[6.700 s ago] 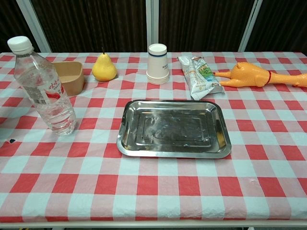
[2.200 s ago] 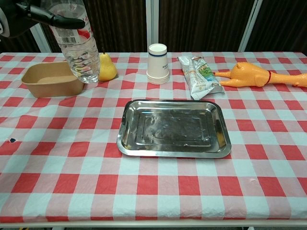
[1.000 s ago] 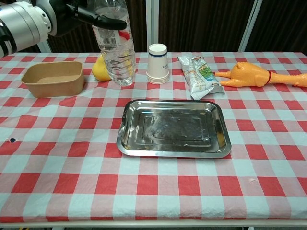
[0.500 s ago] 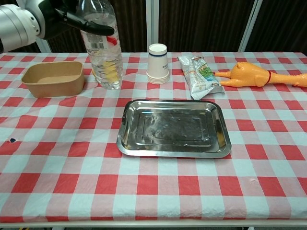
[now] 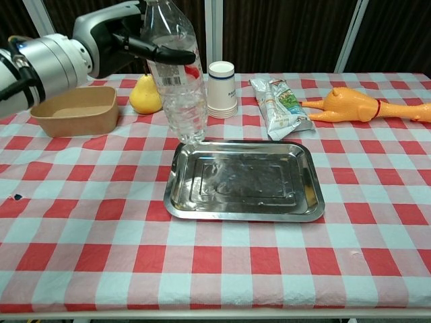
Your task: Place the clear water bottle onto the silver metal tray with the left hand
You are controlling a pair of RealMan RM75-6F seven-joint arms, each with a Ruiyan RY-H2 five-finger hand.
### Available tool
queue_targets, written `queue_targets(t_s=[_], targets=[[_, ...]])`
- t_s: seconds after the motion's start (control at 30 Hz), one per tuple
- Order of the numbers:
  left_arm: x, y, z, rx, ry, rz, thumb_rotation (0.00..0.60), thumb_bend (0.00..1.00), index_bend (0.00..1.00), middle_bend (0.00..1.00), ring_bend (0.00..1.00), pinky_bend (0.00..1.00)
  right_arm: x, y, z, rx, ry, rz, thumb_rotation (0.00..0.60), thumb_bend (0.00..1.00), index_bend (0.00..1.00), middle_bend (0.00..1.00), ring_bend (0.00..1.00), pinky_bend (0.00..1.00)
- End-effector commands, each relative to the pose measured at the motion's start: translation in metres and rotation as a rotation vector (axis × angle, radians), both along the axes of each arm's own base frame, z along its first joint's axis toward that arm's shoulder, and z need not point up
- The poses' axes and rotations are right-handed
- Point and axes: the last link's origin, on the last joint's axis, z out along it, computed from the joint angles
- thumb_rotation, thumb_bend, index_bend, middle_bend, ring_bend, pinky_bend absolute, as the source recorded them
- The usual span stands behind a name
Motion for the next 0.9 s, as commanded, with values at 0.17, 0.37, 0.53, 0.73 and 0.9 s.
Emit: queue_targets(t_s=[0.17, 0.37, 0.53, 0.73, 0.9], targets=[[0.002, -0.01, -0.025, -0.038, -0.028, 0.026, 0.6, 0.23, 0.59, 0.62, 0.52, 0.51, -0.002, -0.001, 0.0, 0.005, -0.004, -0.007, 0.6, 0.1, 0.0, 0.0, 0.0, 0.0], [0.001, -0.016, -0.036, 0.014, 0.007, -0.002, 0.6, 0.23, 0.59, 0.62, 0.52, 0.51, -0.003, -0.002, 0.0, 0.007, -0.012, -0.015, 0.6, 0.1, 0.0, 0.0, 0.0, 0.0], [-0.003, -0.021, -0.048, 0.026, 0.017, 0.002, 0.6, 0.23, 0.59, 0.62, 0.52, 0.51, -0.004, -0.003, 0.0, 0.01, -0.015, -0.021, 0.6, 0.1, 0.0, 0.0, 0.0, 0.0], [-0.005, -0.025, -0.053, 0.01, 0.018, 0.001, 0.6, 0.23, 0.59, 0.62, 0.52, 0.51, -0.005, -0.004, 0.0, 0.012, -0.014, -0.026, 0.6, 0.1, 0.0, 0.0, 0.0, 0.0], [-0.004, -0.026, -0.055, -0.006, 0.013, 0.001, 0.6, 0.23, 0.59, 0.62, 0.52, 0.51, -0.005, -0.004, 0.0, 0.012, -0.014, -0.026, 0.6, 0.1, 0.0, 0.0, 0.0, 0.0]])
